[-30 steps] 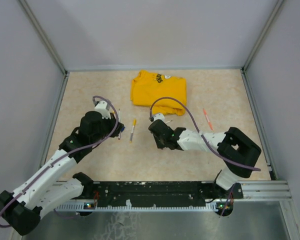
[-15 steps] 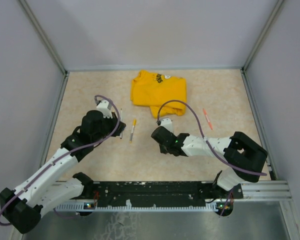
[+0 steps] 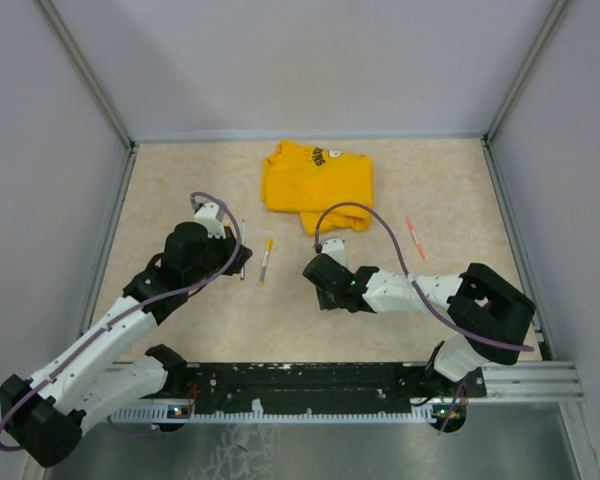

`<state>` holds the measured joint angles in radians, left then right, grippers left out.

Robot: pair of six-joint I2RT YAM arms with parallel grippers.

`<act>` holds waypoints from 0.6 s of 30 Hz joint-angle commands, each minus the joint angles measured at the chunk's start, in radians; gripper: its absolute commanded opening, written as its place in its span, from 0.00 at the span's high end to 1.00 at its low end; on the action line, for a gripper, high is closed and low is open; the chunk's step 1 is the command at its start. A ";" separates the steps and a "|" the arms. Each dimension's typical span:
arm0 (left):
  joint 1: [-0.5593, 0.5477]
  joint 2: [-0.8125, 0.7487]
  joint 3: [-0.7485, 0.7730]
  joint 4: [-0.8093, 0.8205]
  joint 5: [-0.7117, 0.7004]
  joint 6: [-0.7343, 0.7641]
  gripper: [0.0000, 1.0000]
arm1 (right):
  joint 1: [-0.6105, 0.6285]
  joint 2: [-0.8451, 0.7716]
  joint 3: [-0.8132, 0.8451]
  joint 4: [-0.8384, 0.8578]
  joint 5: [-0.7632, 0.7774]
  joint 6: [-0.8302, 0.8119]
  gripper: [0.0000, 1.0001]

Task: Insert the pens into the pen caps
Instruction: Move the pen cap to the center of the board, then insert the pen cap onto the pen.

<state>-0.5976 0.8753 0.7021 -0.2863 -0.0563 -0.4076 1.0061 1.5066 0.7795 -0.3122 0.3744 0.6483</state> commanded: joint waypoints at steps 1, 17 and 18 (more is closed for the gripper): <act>0.005 -0.011 -0.013 0.036 0.010 -0.006 1.00 | 0.002 -0.027 0.043 -0.046 0.009 -0.038 0.61; 0.005 -0.017 -0.024 0.035 0.009 -0.005 1.00 | -0.020 0.037 0.069 -0.026 -0.083 -0.123 0.65; 0.005 -0.019 -0.025 0.035 0.008 -0.005 1.00 | -0.027 0.040 0.069 -0.023 -0.093 -0.129 0.65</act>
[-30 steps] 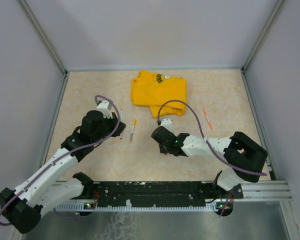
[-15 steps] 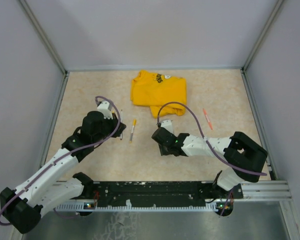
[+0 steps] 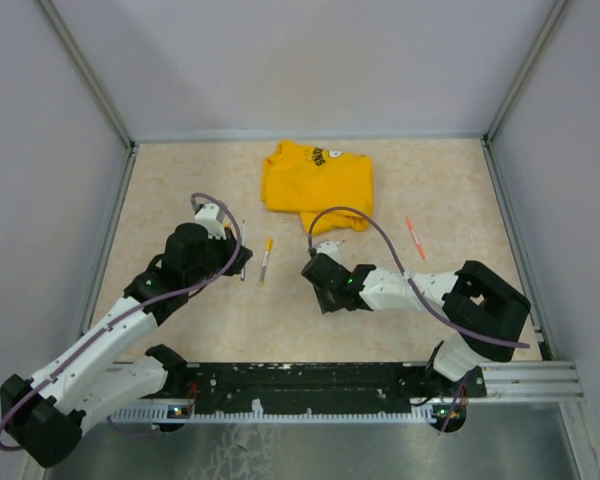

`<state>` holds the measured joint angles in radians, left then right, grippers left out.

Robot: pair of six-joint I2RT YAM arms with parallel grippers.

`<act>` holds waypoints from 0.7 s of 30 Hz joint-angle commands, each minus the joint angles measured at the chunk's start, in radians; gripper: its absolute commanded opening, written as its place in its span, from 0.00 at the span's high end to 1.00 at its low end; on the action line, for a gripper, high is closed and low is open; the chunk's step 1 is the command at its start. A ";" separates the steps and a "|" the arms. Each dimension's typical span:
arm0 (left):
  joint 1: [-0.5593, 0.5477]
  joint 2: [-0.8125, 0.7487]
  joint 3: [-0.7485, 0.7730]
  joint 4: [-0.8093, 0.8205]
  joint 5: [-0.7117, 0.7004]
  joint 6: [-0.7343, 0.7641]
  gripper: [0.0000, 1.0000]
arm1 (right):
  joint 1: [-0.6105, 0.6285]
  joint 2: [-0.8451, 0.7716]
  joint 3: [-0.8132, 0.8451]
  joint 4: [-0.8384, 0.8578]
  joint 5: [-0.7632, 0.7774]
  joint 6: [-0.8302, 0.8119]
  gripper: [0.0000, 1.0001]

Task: Insert the pens into the pen caps
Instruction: Insert the pen cap onto the pen.

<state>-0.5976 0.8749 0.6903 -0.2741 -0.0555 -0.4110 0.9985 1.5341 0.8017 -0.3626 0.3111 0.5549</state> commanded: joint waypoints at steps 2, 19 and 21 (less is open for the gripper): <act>0.005 -0.019 -0.014 0.023 0.007 -0.002 1.00 | -0.029 0.017 0.048 0.030 -0.050 -0.046 0.65; 0.005 -0.016 -0.014 0.024 0.004 -0.003 1.00 | -0.048 0.085 0.058 0.026 -0.107 -0.095 0.73; 0.005 -0.017 -0.013 0.022 0.003 -0.005 0.99 | -0.049 0.087 0.060 0.013 -0.101 -0.095 0.77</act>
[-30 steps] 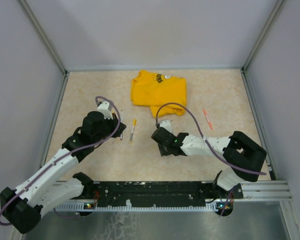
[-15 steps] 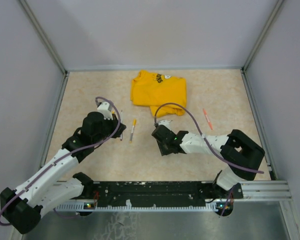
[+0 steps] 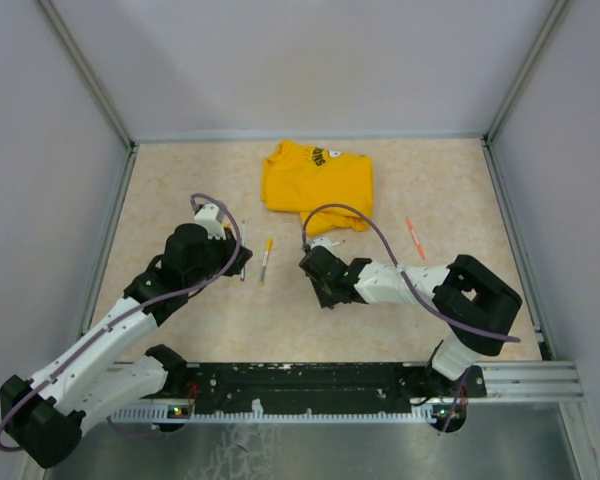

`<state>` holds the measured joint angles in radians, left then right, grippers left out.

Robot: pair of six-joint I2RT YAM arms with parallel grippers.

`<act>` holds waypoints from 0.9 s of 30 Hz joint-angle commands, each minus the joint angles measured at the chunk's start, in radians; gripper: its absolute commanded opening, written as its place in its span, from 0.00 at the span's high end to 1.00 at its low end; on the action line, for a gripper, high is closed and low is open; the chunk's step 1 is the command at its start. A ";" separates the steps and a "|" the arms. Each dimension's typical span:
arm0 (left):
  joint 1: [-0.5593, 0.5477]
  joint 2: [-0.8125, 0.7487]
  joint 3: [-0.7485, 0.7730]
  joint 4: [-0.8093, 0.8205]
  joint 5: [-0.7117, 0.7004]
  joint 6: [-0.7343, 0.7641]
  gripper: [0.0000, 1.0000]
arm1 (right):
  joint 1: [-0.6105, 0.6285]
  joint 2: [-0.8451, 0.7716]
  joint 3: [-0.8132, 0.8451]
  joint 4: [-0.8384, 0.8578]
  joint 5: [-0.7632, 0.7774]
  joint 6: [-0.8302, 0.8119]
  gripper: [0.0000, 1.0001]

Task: Insert the pens into the pen caps
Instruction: Insert the pen cap onto the pen.

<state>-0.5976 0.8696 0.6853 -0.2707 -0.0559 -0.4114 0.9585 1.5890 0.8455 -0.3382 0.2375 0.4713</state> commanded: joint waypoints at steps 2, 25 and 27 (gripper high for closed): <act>0.005 -0.011 -0.008 0.016 0.001 -0.005 1.00 | -0.009 0.029 0.017 -0.026 -0.016 -0.011 0.78; 0.005 0.008 -0.002 0.030 0.018 -0.011 1.00 | -0.010 0.017 0.043 -0.098 -0.041 -0.037 0.73; 0.005 0.008 0.000 0.030 0.016 -0.009 1.00 | -0.010 0.026 0.044 -0.094 -0.046 -0.038 0.75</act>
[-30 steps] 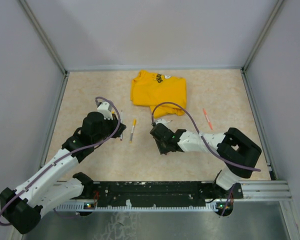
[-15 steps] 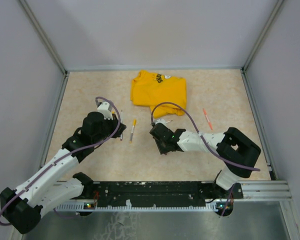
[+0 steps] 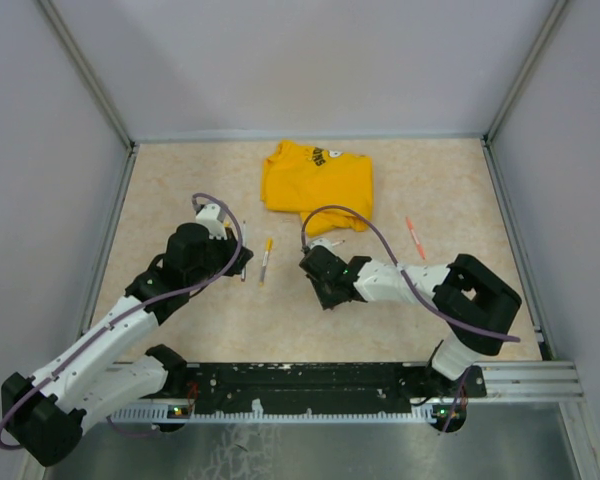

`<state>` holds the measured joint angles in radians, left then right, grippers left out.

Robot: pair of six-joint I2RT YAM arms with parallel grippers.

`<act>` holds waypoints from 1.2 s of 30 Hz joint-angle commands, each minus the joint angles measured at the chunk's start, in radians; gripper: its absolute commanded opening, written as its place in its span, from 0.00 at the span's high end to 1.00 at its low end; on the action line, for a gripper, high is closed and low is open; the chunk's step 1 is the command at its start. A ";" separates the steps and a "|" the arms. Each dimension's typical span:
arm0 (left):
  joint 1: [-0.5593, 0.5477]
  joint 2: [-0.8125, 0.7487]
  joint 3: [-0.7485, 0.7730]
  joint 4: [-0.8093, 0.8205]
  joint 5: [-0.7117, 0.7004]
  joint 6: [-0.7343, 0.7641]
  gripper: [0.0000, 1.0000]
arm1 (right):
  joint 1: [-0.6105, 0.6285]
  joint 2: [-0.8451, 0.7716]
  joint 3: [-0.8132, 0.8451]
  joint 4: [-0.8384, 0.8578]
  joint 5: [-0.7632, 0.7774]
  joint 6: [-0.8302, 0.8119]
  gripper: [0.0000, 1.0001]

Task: Insert the pens into the pen caps
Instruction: Insert the pen cap onto the pen.

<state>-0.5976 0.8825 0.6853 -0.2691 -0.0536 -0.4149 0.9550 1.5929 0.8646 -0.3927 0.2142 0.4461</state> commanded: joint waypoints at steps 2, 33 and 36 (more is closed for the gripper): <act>0.005 -0.006 0.001 0.027 0.010 -0.005 1.00 | -0.006 0.031 0.028 -0.039 -0.026 -0.014 0.78; 0.007 -0.128 -0.071 0.185 0.173 0.026 1.00 | -0.044 -0.496 -0.198 0.362 -0.033 0.067 0.99; 0.007 -0.128 -0.073 0.206 0.213 0.033 1.00 | -0.045 -0.527 -0.222 0.423 -0.042 0.119 0.99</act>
<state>-0.5972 0.7689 0.6239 -0.1398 0.0681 -0.4114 0.9176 1.1233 0.6601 -0.1432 0.1913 0.4934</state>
